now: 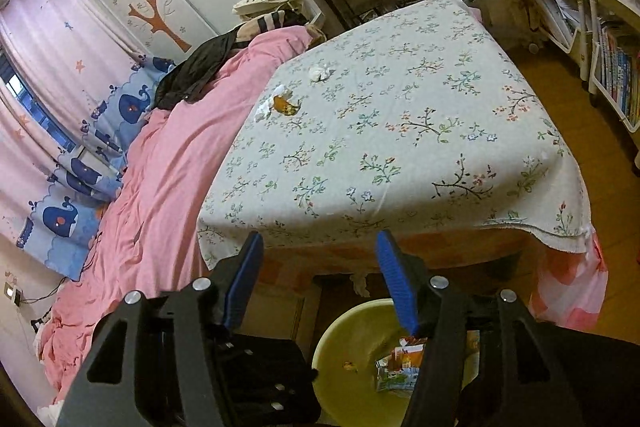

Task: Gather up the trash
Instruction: 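Open both tools over the yellow bin to drop the snack sticks, then grasp the last orange snack stick with the right tool while the left tool grasps a tissue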

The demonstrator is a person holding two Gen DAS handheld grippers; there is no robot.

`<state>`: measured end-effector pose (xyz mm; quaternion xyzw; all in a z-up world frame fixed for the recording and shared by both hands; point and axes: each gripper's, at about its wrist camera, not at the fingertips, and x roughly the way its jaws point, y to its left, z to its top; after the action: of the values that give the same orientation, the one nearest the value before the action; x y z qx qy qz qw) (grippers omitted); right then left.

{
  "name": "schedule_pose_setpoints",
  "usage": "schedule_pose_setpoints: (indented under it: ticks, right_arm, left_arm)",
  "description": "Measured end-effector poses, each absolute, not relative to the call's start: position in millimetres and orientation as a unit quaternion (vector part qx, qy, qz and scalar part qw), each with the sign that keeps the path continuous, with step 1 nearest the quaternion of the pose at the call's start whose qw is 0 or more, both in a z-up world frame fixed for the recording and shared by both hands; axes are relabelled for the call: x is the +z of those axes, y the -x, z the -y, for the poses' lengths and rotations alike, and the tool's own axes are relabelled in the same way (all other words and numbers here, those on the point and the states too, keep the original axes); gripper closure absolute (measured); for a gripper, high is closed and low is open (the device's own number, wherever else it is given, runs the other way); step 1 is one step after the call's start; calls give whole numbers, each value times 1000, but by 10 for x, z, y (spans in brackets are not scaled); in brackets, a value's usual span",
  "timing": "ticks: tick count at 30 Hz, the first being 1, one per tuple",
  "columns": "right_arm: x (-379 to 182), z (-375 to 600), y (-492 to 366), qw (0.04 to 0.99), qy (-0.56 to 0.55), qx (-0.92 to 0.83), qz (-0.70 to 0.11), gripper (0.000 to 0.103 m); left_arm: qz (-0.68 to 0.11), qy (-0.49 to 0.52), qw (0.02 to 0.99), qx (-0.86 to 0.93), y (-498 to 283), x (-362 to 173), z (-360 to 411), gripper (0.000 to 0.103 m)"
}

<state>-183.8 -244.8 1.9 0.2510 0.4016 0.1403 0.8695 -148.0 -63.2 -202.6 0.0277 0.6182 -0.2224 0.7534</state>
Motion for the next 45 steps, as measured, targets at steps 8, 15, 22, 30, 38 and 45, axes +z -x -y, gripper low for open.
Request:
schedule_pose_setpoints:
  ticks: [8, 15, 22, 30, 38, 45]
  right_arm:
    - [-6, 2354, 1798, 883, -213, 119, -400, 42]
    - [14, 2173, 1585, 891, -169, 112, -406, 41]
    - [199, 1943, 959, 898, -117, 137, -401, 39]
    - [241, 1526, 166, 901, -56, 180, -392, 39]
    - [55, 1154, -513, 894, -33, 194, -403, 39]
    - [-140, 933, -879, 883, -16, 197, -425, 40]
  left_arm:
    - [-530, 5, 820, -214, 826, -1224, 228, 48]
    - [-471, 85, 868, -134, 263, -932, -396, 44]
    - [-481, 141, 863, -69, -145, -1055, -714, 44]
    - [-456, 149, 877, -31, -581, -1056, -855, 43]
    - [-456, 130, 880, -12, -750, -1095, -835, 43]
    - [-463, 111, 878, -45, -717, -1091, -824, 42]
